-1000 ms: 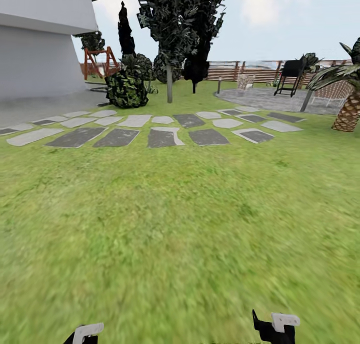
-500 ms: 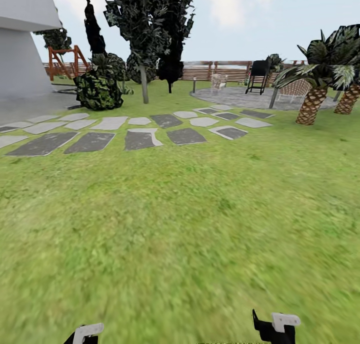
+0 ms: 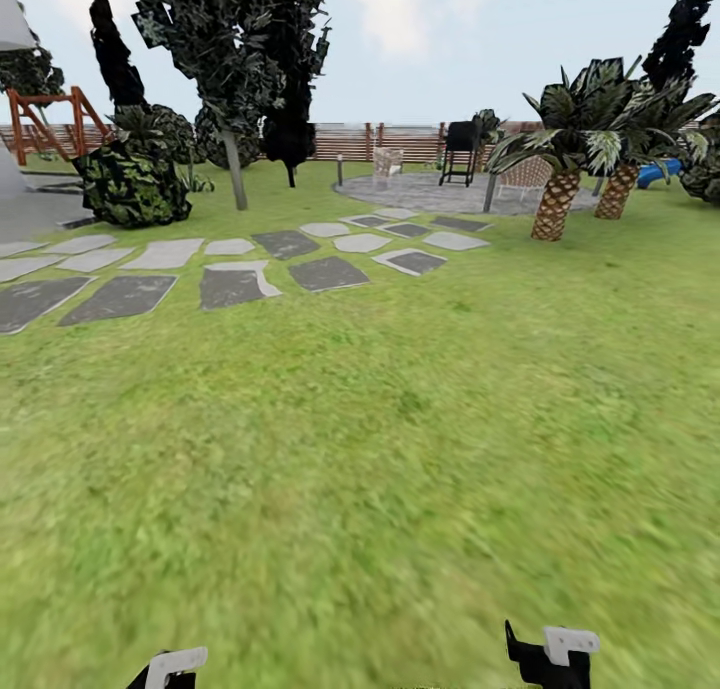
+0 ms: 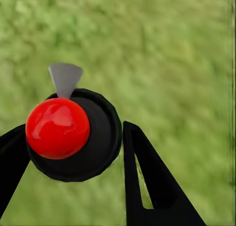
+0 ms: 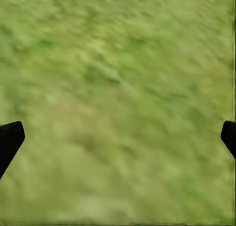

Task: In the garden, pick up the pesticide atomizer on the floor and spray pesticide onto both trees until each tree trunk is fully covered.

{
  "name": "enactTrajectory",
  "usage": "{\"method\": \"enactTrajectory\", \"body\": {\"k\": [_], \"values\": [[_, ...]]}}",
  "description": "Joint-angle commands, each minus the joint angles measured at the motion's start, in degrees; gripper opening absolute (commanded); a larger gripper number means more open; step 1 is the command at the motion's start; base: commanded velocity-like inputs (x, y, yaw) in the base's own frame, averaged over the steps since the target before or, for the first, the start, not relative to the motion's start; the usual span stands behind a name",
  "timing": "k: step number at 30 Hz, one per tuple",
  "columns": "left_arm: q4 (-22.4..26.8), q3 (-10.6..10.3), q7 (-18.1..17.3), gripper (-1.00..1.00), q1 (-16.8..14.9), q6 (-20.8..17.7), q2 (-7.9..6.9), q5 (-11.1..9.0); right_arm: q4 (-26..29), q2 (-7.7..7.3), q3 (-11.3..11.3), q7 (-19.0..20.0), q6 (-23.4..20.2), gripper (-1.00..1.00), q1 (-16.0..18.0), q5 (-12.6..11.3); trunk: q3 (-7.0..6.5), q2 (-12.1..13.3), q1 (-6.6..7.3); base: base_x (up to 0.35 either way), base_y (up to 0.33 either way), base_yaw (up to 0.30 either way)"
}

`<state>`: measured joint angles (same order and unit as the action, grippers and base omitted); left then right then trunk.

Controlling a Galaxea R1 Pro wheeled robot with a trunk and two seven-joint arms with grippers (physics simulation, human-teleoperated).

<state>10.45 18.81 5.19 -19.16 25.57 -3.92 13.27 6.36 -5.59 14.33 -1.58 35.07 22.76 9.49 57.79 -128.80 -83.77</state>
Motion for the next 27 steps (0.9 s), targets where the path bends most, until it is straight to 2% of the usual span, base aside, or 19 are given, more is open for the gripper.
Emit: {"method": "enactTrajectory", "body": {"k": [1,27], "values": [[0.01,0.00,0.00,-1.00,-0.03,0.00,-0.02,0.00,-0.01,0.00,0.00,0.00,0.00,1.00,0.00,0.00,0.00,0.00,0.00,0.000,0.000,-0.300],[0.01,0.00,0.00,-1.00,0.00,0.00,-0.02,-0.01,-0.03,-0.09,0.00,0.00,0.00,1.00,0.00,0.00,-0.14,0.00,0.00,0.000,0.000,-0.300]]}}
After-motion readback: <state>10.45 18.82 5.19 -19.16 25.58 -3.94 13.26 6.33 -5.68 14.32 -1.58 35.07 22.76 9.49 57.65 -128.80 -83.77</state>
